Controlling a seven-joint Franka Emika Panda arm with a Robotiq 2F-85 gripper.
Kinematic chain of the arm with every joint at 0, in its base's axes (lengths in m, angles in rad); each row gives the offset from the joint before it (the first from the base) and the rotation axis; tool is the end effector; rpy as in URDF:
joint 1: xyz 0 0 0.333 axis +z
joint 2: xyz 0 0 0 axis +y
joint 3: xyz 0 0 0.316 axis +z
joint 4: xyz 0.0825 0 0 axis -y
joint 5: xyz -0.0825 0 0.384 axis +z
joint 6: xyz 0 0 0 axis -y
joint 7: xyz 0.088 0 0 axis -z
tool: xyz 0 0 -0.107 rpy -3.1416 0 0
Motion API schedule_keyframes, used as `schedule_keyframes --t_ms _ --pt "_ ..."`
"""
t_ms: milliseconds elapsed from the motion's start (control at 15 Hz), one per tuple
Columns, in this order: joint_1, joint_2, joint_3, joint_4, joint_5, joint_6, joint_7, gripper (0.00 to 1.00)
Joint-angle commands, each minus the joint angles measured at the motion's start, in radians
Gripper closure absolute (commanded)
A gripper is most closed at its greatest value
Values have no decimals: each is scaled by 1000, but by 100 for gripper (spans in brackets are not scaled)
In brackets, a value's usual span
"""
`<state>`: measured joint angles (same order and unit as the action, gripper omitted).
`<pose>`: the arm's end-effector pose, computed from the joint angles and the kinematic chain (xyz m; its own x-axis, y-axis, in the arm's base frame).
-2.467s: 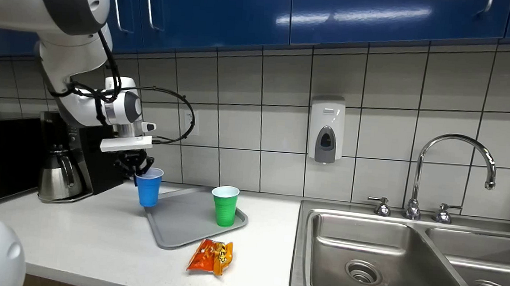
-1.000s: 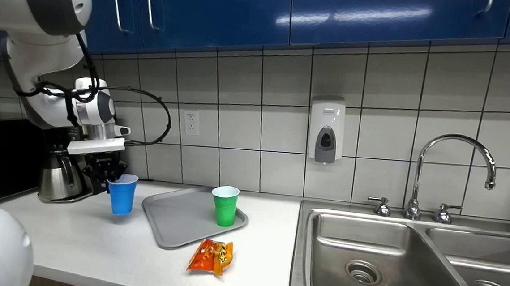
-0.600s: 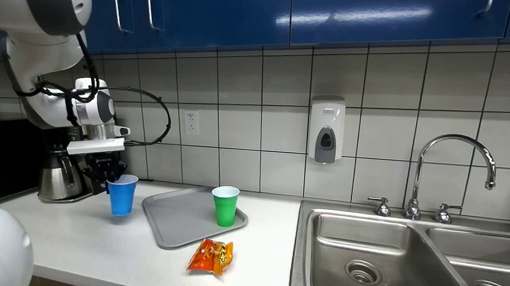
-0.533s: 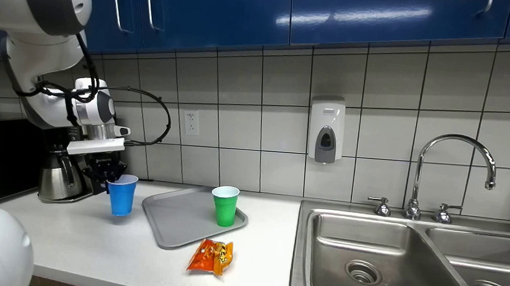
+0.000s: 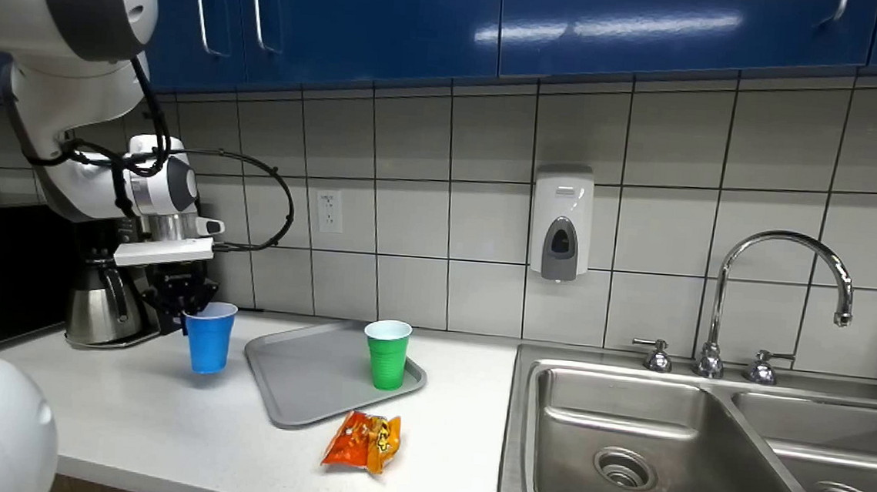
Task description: Remove the cups from the tray and put them on the counter.
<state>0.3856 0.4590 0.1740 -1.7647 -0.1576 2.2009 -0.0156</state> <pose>0.5630 0.3349 0.3070 0.7950 0.6064 -0.0162 0.6063 -0.7937 0.0489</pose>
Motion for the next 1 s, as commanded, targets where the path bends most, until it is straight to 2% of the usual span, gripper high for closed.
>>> schedule_keyframes --t_ms 0,133,200,267,400,867,933 --pt "-2 -16 10 3 -17 -40 39 100" --pt "-1 -17 9 4 -19 -49 40 100" --pt "-1 -17 9 4 -19 -52 43 74" --pt "-1 -17 9 4 -20 -53 45 71" --pt "0 -17 8 3 -19 -53 52 60" --pt "0 -17 8 3 -18 -50 65 5" --pt "0 -17 8 2 -18 -47 67 1"
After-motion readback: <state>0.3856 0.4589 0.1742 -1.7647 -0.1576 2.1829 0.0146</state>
